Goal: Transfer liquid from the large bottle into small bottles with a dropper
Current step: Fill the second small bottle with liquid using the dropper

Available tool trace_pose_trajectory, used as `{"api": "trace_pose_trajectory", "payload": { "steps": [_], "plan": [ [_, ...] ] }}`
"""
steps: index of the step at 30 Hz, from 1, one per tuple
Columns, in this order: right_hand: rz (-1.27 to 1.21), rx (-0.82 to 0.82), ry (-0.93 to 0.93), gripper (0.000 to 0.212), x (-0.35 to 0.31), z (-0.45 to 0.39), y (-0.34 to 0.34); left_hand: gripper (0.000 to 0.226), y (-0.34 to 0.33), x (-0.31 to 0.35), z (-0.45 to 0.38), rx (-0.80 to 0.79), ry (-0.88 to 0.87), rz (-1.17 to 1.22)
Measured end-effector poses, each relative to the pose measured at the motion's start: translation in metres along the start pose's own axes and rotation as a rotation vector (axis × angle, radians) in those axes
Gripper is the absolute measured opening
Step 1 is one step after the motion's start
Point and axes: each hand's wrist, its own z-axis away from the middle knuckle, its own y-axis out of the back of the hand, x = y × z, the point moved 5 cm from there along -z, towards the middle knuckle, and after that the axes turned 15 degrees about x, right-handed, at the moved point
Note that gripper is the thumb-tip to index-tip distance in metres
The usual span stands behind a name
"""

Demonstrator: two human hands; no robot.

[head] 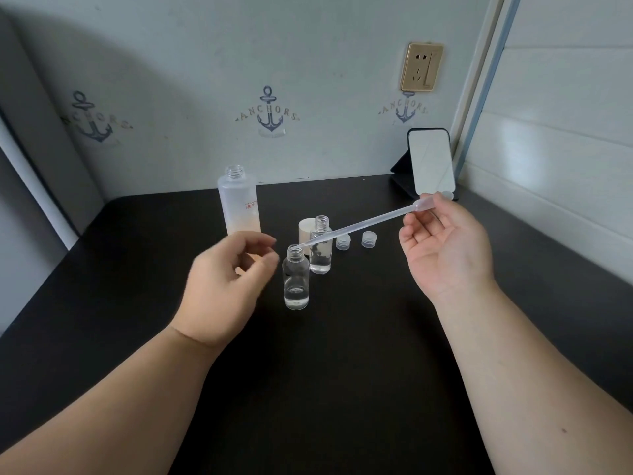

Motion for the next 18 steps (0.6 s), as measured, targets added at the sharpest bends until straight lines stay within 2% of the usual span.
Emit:
{"api": "trace_pose_trajectory", "payload": {
  "steps": [3, 7, 11, 18],
  "plan": [
    [-0.003, -0.02, 0.009, 0.017, -0.001, 0.0, 0.0, 0.031, -0.012, -0.002, 0.003, -0.197, -0.03, -0.089],
    [-0.005, -0.024, 0.009, 0.018, -0.001, 0.001, -0.001, 0.027, -0.019, -0.003, 0.004, -0.301, -0.077, -0.174],
    [-0.025, 0.004, -0.001, 0.009, -0.001, 0.001, -0.001, 0.03, -0.022, -0.004, 0.003, -0.325, -0.095, -0.314],
    [-0.039, 0.014, 0.007, 0.005, -0.002, 0.0, 0.0, 0.017, -0.022, -0.001, 0.004, -0.286, -0.145, -0.294]
  ]
}}
